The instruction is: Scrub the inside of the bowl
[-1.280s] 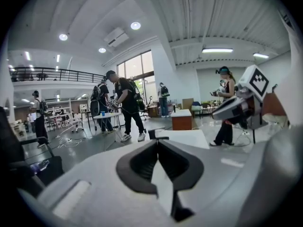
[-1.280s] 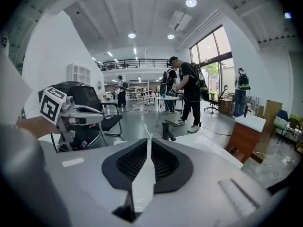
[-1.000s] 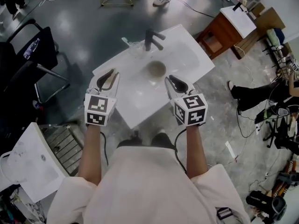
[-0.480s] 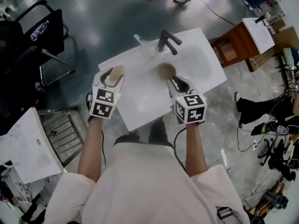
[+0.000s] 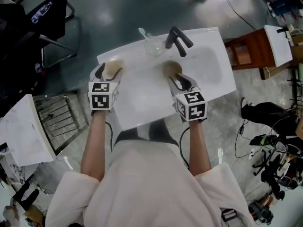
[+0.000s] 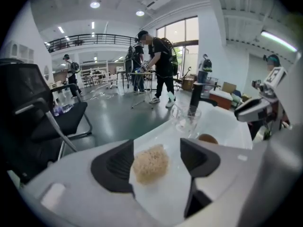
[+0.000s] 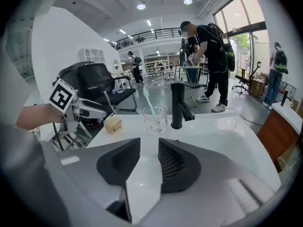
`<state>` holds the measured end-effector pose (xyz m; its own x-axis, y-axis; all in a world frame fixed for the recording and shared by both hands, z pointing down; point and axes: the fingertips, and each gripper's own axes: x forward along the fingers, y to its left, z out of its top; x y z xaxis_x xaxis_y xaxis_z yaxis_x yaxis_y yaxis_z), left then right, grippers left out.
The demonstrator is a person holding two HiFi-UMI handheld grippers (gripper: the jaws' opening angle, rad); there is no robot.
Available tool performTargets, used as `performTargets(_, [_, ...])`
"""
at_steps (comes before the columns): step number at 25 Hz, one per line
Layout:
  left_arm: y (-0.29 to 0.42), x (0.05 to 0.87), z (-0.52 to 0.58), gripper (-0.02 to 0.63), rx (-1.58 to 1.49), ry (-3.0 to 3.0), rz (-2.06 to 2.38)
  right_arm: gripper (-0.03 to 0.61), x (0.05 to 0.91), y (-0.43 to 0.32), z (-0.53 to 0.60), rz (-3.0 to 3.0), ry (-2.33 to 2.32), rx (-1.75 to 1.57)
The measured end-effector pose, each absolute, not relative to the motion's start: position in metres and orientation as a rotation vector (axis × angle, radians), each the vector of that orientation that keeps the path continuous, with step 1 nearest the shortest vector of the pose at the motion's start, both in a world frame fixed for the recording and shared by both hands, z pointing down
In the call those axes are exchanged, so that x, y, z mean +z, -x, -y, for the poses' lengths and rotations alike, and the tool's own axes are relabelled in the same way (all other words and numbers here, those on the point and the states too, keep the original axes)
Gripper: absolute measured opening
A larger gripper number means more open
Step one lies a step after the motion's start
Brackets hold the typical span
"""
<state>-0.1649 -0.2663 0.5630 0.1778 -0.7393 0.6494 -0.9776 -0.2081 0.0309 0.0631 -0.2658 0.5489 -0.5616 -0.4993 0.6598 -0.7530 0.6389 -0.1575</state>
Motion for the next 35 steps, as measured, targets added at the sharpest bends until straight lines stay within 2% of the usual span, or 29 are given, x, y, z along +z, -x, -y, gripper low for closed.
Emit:
performTargets(8, [0.176, 0.613, 0.277, 0.362, 0.607, -1.763, 1.686, 0.149, 0.606, -0.07, 0.282, 2.229, -0.824, 0.631])
performTargets(17, [0.176, 0.649, 0.289, 0.393, 0.687, -1.654, 1.697, 0.156, 0.659, -0.072, 0.296, 2.173, -0.677, 0.664])
performTargets(23, [0.18, 0.663, 0.29, 0.379, 0.675, -1.598, 1.733, 0.166, 0.693, -0.073, 0.301, 2.115, -0.585, 0.677])
performTargets(27, [0.18, 0.665, 0.289, 0.368, 0.689, -1.587, 1.747, 0.196, 0.717, -0.073, 0.291, 2.049, -0.466, 0.623])
performTargets(35, [0.181, 0.668, 0.291, 0.365, 0.745, -1.565, 1.776, 0.187, 0.75, -0.067, 0.285, 1.945, -0.306, 0.423])
